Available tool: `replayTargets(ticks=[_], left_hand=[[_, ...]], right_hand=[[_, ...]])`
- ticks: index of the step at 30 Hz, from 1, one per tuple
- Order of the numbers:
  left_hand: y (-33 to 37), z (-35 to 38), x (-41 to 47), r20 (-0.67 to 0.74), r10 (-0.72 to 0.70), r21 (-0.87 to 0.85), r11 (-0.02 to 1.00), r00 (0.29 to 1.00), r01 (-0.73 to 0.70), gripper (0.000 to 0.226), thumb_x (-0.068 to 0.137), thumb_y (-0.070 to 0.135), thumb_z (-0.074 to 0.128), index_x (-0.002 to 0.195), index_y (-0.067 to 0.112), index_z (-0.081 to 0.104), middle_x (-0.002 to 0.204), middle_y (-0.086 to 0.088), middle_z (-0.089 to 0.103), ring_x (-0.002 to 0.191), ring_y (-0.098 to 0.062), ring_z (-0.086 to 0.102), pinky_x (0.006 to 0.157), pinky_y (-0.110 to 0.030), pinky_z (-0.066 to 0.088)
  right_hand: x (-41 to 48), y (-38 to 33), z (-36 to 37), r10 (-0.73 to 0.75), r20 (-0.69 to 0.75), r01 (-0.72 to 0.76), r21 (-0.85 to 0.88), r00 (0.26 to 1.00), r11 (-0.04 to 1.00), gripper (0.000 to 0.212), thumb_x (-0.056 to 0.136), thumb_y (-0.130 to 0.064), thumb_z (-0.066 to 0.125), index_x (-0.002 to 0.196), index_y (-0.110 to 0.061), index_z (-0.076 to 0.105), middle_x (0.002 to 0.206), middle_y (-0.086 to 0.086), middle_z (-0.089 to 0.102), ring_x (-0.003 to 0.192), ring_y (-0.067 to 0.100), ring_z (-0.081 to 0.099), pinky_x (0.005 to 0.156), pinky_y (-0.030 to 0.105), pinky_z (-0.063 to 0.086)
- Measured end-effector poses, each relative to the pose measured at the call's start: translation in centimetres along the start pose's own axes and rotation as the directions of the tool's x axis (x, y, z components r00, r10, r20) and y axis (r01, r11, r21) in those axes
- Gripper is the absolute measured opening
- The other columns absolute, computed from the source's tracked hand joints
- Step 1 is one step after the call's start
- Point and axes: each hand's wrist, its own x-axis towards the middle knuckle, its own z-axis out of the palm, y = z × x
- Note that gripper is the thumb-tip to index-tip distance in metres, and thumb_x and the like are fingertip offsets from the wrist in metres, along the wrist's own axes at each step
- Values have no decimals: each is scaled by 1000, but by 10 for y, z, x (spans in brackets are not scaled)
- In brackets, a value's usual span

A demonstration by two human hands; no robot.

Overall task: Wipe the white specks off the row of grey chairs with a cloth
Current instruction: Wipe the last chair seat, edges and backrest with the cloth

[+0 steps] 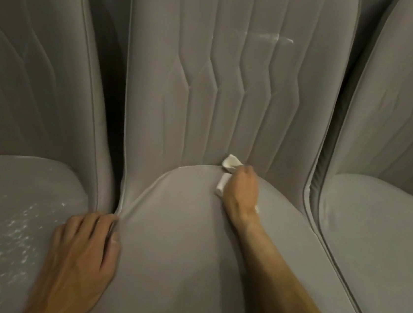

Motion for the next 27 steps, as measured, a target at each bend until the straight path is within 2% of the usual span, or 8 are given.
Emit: replayTargets(ticks=[4, 6, 9, 11, 16, 18, 22, 27], left_hand=[[1, 0, -2, 9, 2, -7, 1000, 1000, -2, 38, 93, 31, 43, 110, 10, 70, 107, -13, 67, 93, -39, 55, 82, -53, 39], [0, 1, -2, 1, 5, -12, 1000, 1000, -5, 38, 93, 31, 43, 110, 10, 69, 107, -13, 67, 93, -39, 55, 81, -52, 40], [1, 1, 0, -1, -10, -25, 1000, 1000, 10, 37, 92, 31, 43, 110, 11, 69, 107, -12, 67, 93, -39, 55, 80, -52, 40], [3, 0, 2, 34, -22, -27, 999, 999, 23, 36, 93, 31, 43, 110, 12, 68, 108, -11, 67, 93, -38, 56, 80, -52, 41], [2, -2, -1, 72, -38, -32, 999, 997, 41, 34, 92, 30, 44, 111, 14, 66, 109, -9, 66, 94, -36, 54, 80, -50, 40], [2, -2, 0, 69, -43, -35, 998, 997, 45, 33, 92, 31, 44, 111, 14, 66, 108, -8, 66, 94, -36, 55, 80, -50, 40], [4, -3, -1, 69, -43, -43, 998, 997, 46, 27, 93, 28, 48, 111, 17, 63, 108, -6, 63, 96, -34, 54, 82, -49, 41], [0, -3, -3, 76, -34, -37, 999, 997, 37, 26, 95, 28, 47, 114, 18, 61, 109, -4, 61, 99, -33, 54, 84, -48, 42]], right_hand=[[3, -35, 15, -259, 122, 250, 84, 958, 965, 30, 93, 0, 44, 118, 3, 61, 120, 23, 60, 113, 38, 54, 98, 39, 36], [10, -18, 8, -220, 138, 221, 7, 966, 975, 30, 97, -7, 44, 123, -3, 59, 125, 16, 58, 118, 33, 52, 102, 34, 36], [10, 4, 2, 4, -25, -4, 2, 1000, 1000, 25, 92, -3, 46, 113, 0, 60, 116, 18, 58, 109, 35, 53, 95, 35, 38], [5, -15, 10, 5, -23, -5, 12, 1000, 1000, 29, 93, 0, 44, 118, 2, 58, 120, 19, 57, 112, 36, 51, 99, 38, 37], [-4, -66, 22, -350, 133, 321, 199, 927, 926, 39, 88, 0, 48, 122, -6, 65, 127, 15, 62, 119, 31, 55, 107, 34, 39], [5, -55, 19, -334, 153, 319, 113, 930, 941, 31, 90, 1, 46, 116, 2, 63, 120, 22, 61, 113, 37, 55, 101, 40, 39], [12, -44, 21, -101, 42, 97, 77, 994, 992, 24, 91, 2, 46, 109, 4, 62, 114, 24, 60, 105, 40, 55, 92, 39, 36], [-22, -90, 18, -419, 146, 347, 356, 896, 868, 34, 84, -11, 44, 104, -15, 71, 113, 6, 69, 106, 23, 61, 96, 25, 42]])
